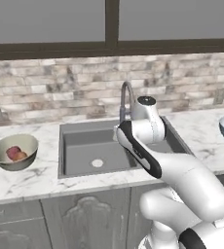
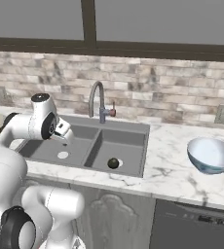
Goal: Pick the onions from the cabinet and place them in one bowl. Pick the squash from the sink and place it in the other bowl.
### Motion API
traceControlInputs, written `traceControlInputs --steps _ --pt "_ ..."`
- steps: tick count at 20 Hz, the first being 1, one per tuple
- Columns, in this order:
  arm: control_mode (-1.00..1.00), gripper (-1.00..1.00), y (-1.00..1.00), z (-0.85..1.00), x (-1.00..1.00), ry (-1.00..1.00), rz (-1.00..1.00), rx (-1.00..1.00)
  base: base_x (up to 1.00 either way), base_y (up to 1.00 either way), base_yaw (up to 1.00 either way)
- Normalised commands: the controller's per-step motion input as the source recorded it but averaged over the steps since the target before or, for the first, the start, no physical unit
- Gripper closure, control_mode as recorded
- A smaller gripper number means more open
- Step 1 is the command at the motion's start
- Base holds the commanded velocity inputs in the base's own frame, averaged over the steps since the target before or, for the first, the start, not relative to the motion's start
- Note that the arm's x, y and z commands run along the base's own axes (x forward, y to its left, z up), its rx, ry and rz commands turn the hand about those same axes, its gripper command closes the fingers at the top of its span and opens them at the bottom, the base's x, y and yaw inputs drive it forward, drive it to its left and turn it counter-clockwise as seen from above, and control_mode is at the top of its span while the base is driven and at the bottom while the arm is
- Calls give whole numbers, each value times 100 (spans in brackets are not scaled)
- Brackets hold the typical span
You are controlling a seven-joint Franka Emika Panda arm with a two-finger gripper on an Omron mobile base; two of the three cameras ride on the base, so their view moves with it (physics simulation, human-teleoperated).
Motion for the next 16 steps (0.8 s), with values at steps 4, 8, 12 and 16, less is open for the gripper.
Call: traceControlInputs --steps 4,8,12,16 --pt "100 -100 0 0 0 0 0 0 17 -77 0" --pt "100 -100 0 0 0 0 0 0 7 -56 -2" --pt "100 -100 0 0 0 0 0 0 4 -19 -24" --pt "100 -100 0 0 0 0 0 0 -1 0 -14"
